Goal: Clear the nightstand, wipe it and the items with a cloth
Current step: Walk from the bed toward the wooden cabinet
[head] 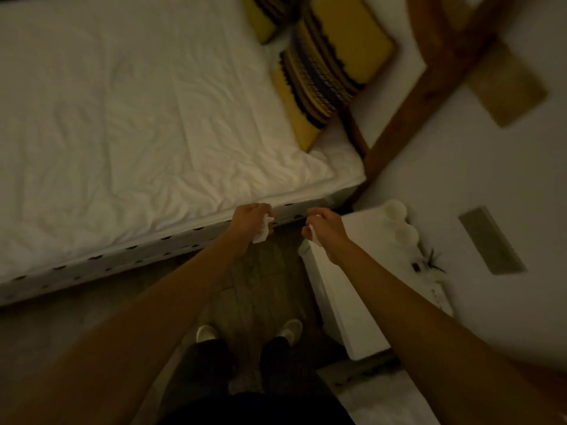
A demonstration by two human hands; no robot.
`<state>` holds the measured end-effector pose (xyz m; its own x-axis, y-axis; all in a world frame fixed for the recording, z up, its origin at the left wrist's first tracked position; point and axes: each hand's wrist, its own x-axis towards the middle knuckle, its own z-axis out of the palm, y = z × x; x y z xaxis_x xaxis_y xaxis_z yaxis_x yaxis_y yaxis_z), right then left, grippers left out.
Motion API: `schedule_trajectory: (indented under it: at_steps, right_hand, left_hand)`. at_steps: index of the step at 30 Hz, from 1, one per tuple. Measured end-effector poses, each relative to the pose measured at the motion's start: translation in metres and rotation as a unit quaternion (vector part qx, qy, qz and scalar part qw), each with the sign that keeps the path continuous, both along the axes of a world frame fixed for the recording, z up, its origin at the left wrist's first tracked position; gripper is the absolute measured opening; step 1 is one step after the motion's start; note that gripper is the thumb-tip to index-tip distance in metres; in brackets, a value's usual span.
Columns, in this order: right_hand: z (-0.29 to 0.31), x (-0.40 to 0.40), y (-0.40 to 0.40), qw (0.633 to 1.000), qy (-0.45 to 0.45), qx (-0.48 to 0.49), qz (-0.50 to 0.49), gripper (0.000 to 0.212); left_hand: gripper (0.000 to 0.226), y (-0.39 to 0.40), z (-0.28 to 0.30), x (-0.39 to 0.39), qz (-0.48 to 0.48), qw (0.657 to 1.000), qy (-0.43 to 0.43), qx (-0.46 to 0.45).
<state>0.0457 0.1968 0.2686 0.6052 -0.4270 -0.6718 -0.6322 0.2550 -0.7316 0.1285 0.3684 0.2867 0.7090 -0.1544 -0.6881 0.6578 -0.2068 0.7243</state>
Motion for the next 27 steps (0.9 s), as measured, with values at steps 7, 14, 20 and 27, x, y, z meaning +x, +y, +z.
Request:
schedule_trajectory:
  at_steps: [7,14,20,27]
  right_hand:
    - [0.022,0.077,0.135,0.975,-0.01,-0.055,0.215,0.034]
    - [0.044,0.114,0.324,0.921,-0.021,-0.084,0.38,0.045]
    - [0.059,0.128,0.474,0.868,-0.049,-0.123,0.479,0.043]
    - [0.075,0.136,0.612,0.823,-0.05,-0.124,0.552,0.041]
  left_hand:
    - [0.027,0.155,0.013,0.019,0.174,0.984,0.026,-0.016]
    - [0.034,0.341,0.034,-0.003,0.296,0.954,0.017,-0.035]
    - [0.024,0.49,0.056,-0.033,0.364,0.93,-0.014,0.057]
    - [0.026,0.623,0.063,-0.067,0.491,0.868,-0.012,0.073]
